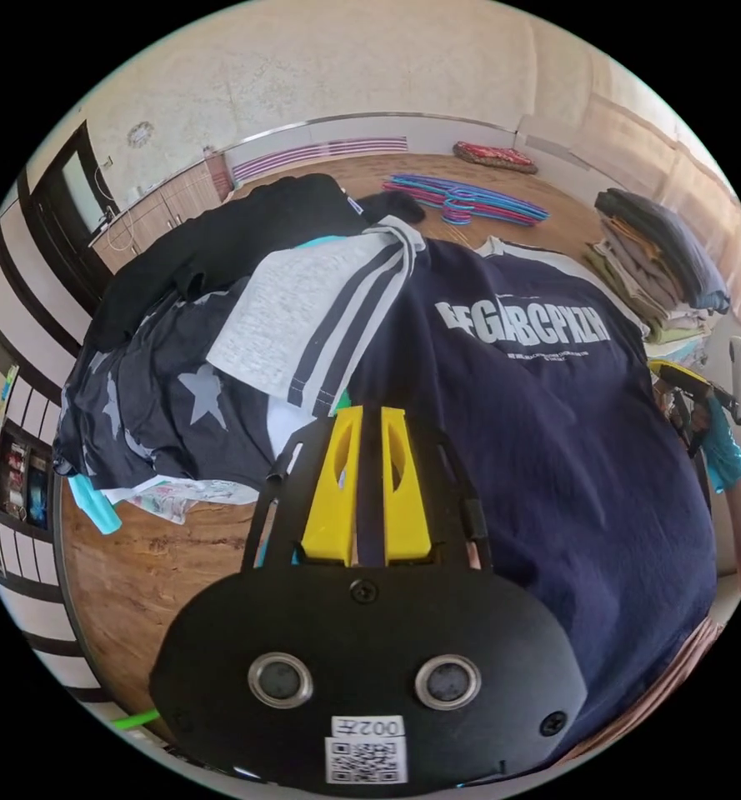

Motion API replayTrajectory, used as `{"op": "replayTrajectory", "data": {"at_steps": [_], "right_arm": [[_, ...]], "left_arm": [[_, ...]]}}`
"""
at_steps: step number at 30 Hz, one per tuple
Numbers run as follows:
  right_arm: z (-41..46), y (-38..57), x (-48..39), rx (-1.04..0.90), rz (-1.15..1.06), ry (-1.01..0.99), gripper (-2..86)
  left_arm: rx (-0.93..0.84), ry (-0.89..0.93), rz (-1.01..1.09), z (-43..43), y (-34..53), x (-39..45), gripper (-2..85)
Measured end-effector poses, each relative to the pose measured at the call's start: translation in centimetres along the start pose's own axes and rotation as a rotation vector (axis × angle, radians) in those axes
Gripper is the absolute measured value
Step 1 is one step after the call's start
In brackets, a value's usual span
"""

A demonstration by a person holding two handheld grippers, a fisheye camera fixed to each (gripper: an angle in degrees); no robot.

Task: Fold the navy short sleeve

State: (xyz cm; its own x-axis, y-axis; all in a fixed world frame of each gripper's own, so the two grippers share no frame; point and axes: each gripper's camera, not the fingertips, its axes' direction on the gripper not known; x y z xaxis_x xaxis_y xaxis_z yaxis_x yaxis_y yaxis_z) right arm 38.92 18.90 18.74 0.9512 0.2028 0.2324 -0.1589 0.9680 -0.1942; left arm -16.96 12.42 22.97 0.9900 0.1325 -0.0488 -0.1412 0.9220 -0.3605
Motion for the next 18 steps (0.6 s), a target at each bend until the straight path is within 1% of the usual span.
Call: {"op": "replayTrajectory", "data": {"at_steps": [2, 4, 7, 11, 14, 18], "right_arm": [[0.7, -0.5, 0.1, -0.001, 0.01, 0.007, 6.6], [1.4, -0.8, 0.1, -0.004, 0.006, 0.015, 4.2], [2.3, -1.2, 0.0, -0.016, -0.036, 0.025, 0.8], [2.3, -1.1, 0.5, 0.021, -0.018, 0.118, -0.4], [2.8, -0.9, 1.1, 0.037, 0.012, 0.117, -0.5], [3.4, -1.4, 1.0, 0.02, -0.025, 0.104, 0.6]], "left_arm": [[0.013, -0.062, -0.002, -0.4, -0.1, 0.5, -0.7], [0.051, -0.169, -0.005, -1.2, 0.0, 1.0, -0.9], [0.05, -0.223, -0.004, -1.2, -0.1, 1.3, -1.0], [0.015, -0.249, -0.009, 0.2, -0.3, 1.4, -1.0], [0.004, -0.254, -0.011, 1.2, -0.5, 1.3, -1.0], [-0.007, -0.192, 0.002, 1.6, -1.0, 0.8, -1.0]]}}
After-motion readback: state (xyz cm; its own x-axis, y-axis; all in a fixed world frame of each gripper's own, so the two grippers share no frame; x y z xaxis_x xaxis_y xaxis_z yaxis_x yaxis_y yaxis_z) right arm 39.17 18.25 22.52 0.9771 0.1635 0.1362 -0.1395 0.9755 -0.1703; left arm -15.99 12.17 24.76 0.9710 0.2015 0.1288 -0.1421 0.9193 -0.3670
